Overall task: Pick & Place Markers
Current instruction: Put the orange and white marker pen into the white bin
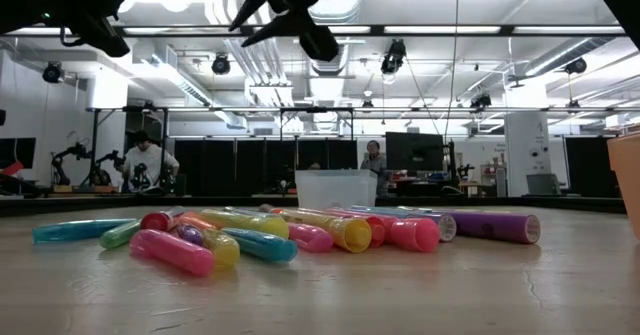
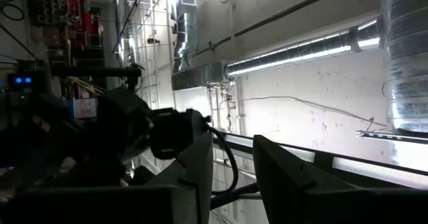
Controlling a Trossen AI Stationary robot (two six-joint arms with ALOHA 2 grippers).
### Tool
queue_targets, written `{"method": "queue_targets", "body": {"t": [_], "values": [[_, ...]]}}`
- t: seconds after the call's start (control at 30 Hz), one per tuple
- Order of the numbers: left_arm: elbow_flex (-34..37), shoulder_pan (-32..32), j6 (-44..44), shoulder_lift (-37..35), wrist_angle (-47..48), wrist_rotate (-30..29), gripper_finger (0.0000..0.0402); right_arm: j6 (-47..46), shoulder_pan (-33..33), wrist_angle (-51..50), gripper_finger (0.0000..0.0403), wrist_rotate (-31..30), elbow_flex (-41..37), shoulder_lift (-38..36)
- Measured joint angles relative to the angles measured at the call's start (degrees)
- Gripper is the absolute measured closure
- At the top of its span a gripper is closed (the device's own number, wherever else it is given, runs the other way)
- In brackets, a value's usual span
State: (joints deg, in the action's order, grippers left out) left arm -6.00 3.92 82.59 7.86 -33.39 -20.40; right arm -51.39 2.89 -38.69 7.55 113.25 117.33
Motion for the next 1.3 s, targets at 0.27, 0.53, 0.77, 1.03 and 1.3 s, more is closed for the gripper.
{"method": "queue_targets", "body": {"t": [0.27, 0.53, 0.77, 1.03, 1.3], "values": [[0.0, 0.0, 0.3, 0.0, 0.0, 0.1, 0.03, -3.9, -3.4, -0.1, 0.0297, -0.3, -0.2, 2.9], [0.0, 0.0, 3.2, 0.0, 0.0, 1.0, 0.03, -11.6, -3.8, -4.5, 0.0236, 0.2, -0.4, 8.3], [0.0, 0.0, 3.0, 0.0, 0.0, 1.1, 0.03, -8.8, -3.1, -10.0, 0.0228, -0.6, -0.4, 11.8], [0.0, 0.0, 3.3, 0.0, 0.0, 1.1, 0.03, -7.0, -2.8, -10.6, 0.0245, -0.2, -0.4, 15.2], [0.0, 0.0, 3.3, 0.0, 0.0, 1.1, 0.03, -4.9, -2.0, -10.3, 0.0264, -1.7, -0.5, 17.7]]}}
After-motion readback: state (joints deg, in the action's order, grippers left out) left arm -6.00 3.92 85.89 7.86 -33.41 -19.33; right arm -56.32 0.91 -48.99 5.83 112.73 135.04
